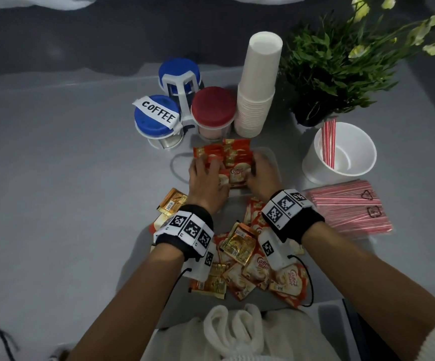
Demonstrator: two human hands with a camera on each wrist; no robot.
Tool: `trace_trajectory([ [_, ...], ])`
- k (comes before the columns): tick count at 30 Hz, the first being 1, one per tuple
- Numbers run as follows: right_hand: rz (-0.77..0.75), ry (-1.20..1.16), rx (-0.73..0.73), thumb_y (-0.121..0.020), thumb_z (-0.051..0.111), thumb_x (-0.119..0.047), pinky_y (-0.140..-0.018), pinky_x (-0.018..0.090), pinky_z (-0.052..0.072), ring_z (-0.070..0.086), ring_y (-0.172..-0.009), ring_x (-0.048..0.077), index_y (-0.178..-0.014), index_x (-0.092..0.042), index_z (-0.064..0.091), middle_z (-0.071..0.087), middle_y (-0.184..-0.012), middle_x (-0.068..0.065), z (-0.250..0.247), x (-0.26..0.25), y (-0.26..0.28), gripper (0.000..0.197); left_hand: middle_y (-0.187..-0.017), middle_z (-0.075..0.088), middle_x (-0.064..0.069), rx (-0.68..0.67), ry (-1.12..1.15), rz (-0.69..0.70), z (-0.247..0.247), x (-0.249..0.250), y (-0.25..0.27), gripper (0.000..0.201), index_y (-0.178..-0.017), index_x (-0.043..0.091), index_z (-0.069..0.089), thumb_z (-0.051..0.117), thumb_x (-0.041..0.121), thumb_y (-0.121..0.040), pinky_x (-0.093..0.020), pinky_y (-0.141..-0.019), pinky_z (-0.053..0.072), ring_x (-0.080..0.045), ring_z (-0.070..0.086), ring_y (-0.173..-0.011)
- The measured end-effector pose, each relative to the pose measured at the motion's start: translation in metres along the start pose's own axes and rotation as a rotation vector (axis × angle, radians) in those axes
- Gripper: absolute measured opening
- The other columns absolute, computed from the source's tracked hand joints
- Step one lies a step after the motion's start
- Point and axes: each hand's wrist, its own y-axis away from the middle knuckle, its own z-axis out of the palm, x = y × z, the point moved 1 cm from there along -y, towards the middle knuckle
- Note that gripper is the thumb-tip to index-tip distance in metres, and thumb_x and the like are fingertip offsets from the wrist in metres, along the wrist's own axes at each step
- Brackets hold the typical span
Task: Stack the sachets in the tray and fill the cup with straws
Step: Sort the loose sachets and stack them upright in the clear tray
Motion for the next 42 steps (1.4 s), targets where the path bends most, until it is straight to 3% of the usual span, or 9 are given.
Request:
trace_trajectory([
  [4,0.049,-0.234,-0.039,-0.087,0.046,0.001,-0.088,0.035,0.046,0.058,-0.106,0.029,-0.130,-0.002,0.030,0.056,-0.116,0.018,0.007,-0.009,0.008,0.046,-0.145,0.022,-0.013,-0.011,0.025,-0.017,-0.002,0.002,0.001,0.047,-0.127,0.011,0.041,0.059,0.020,-0.085,-0.042,-0.112,0.026,-0.034,0.016,-0.134],
  [9,0.081,-0.313,-0.072,-0.086,0.045,0.007,-0.086,0.024,0.040,0.053,-0.106,0.018,-0.146,-0.012,0.008,0.050,-0.125,0.010,0.007,-0.011,0.010,0.073,-0.149,0.017,-0.013,-0.014,0.007,-0.001,0.000,0.001,0.003,0.051,-0.132,0.012,0.036,0.057,0.020,-0.086,-0.048,-0.113,0.024,-0.036,0.012,-0.138],
  [13,0.072,-0.285,-0.123,-0.087,0.043,0.005,-0.092,0.030,0.043,0.055,-0.114,0.026,-0.146,-0.015,0.012,0.053,-0.127,0.014,0.008,-0.007,0.005,0.069,-0.150,0.017,-0.013,-0.035,-0.024,0.002,0.001,0.000,0.003,0.052,-0.132,0.012,0.036,0.058,0.021,-0.085,-0.050,-0.114,0.021,-0.038,0.009,-0.139],
  [19,0.066,-0.321,-0.091,-0.085,0.045,0.005,-0.091,0.033,0.047,0.055,-0.106,0.018,-0.144,-0.012,0.013,0.052,-0.123,0.008,0.004,-0.005,0.002,0.070,-0.146,0.022,-0.014,0.002,0.030,0.013,-0.005,0.000,0.008,0.049,-0.130,0.009,0.038,0.056,0.023,-0.087,-0.041,-0.113,0.018,-0.034,0.016,-0.137],
  [23,-0.017,-0.228,0.051,-0.081,0.047,0.003,-0.093,0.042,0.050,0.061,-0.104,0.022,-0.137,-0.005,0.032,0.061,-0.116,0.010,0.002,-0.004,-0.001,0.058,-0.144,0.027,-0.016,0.063,0.065,0.009,-0.018,-0.004,0.011,0.056,-0.133,0.006,0.037,0.061,0.027,-0.086,-0.036,-0.110,0.021,-0.032,0.025,-0.133],
  [25,-0.062,-0.183,0.107,-0.079,0.047,0.002,-0.089,0.038,0.051,0.060,-0.098,0.017,-0.132,-0.006,0.038,0.062,-0.110,0.005,0.000,-0.011,0.003,0.054,-0.139,0.032,-0.016,0.102,0.111,0.005,-0.026,-0.009,0.013,0.055,-0.130,0.006,0.040,0.062,0.025,-0.084,-0.034,-0.107,0.025,-0.031,0.030,-0.129],
  [27,-0.109,-0.131,0.109,-0.082,0.045,0.004,-0.083,0.024,0.045,0.055,-0.096,0.014,-0.134,-0.007,0.037,0.058,-0.108,0.004,-0.003,-0.023,0.009,0.054,-0.133,0.038,-0.015,0.141,0.145,0.001,-0.033,-0.015,0.016,0.048,-0.125,0.005,0.044,0.062,0.023,-0.084,-0.033,-0.101,0.029,-0.031,0.034,-0.123],
  [32,-0.293,-0.050,0.073,-0.086,0.046,-0.001,-0.102,0.033,0.034,0.045,-0.121,0.025,-0.133,-0.010,0.040,0.050,-0.130,0.014,0.012,-0.062,0.031,0.048,-0.127,0.042,-0.011,0.212,0.216,-0.086,-0.052,-0.038,0.026,0.032,-0.119,0.009,0.050,0.055,0.019,-0.089,-0.025,-0.096,0.031,-0.024,0.038,-0.121],
  [42,-0.487,0.314,-0.414,-0.088,0.049,-0.004,-0.089,0.032,0.043,0.058,-0.105,0.030,-0.110,-0.002,0.061,0.062,-0.114,0.017,0.072,-0.076,0.055,0.026,-0.120,0.050,-0.019,0.053,0.130,-0.230,-0.049,-0.093,0.049,0.026,-0.115,0.005,0.059,0.049,0.009,-0.091,-0.034,-0.095,0.041,-0.031,0.050,-0.114],
])
